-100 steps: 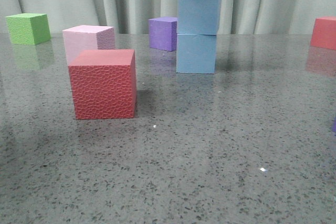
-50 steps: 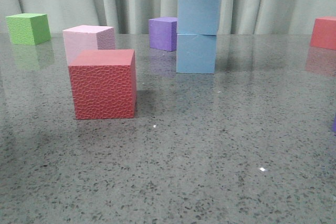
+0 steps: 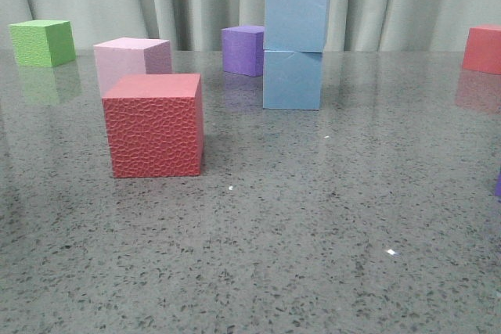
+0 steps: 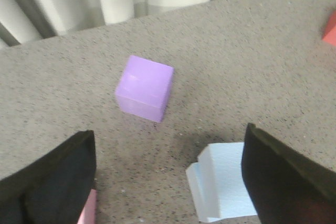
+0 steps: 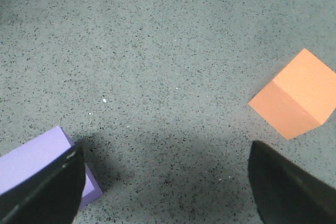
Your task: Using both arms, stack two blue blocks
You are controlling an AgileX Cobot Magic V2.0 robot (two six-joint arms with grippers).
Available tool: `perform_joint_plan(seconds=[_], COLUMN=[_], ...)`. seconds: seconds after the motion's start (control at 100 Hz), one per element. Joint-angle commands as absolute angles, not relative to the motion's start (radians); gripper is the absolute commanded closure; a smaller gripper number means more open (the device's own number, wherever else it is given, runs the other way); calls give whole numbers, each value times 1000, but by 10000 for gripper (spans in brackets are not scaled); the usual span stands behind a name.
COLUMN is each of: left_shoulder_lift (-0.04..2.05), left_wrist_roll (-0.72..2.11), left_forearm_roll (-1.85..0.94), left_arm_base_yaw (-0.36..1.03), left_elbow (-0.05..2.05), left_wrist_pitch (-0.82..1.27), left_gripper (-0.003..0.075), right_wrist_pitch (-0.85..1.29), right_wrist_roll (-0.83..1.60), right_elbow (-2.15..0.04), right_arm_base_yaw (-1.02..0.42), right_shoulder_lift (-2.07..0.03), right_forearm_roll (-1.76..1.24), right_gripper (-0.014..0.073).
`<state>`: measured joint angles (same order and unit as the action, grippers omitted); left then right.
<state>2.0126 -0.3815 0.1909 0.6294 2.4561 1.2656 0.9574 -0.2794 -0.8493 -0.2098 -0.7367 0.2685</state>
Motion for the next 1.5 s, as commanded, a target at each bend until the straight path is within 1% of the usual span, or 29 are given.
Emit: perform_joint_plan(seconds=[0.0,0.15,0.38,0.75,0.97,1.24,1.49], left_shoulder_lift=[1925,1872,1759,1531,1377,1167,1018], left_wrist_roll=[-358,-328,-300,-298,-295,-275,-275], left_forearm_roll=[178,142,147,293,297,295,290], left_arm_base_yaw=[591,519,428,340,299,285,285], left_elbow=[2474,2420,2249,1961,1786,1480,1214], left_wrist_pitch=[1268,1268,1268,1251,1170,1043,927], left_gripper=[173,173,173,173,173,174,174], right_wrist_pitch=[904,904,905,905,905,905,910], right_wrist_roll=[-270,-270,-270,-270,-270,-270,-270], right_elbow=[-875,-875,-875,-875,-875,-875,-875], right_arm_base_yaw=[-203,-203,-203,-203,-203,-203,-203], right_shoulder_lift=[-733,-733,-733,-733,-733,-733,-733], right_forearm_roll=[285,285,285,285,285,285,285], right_gripper=[-29,-29,-29,-29,-29,-29,-29])
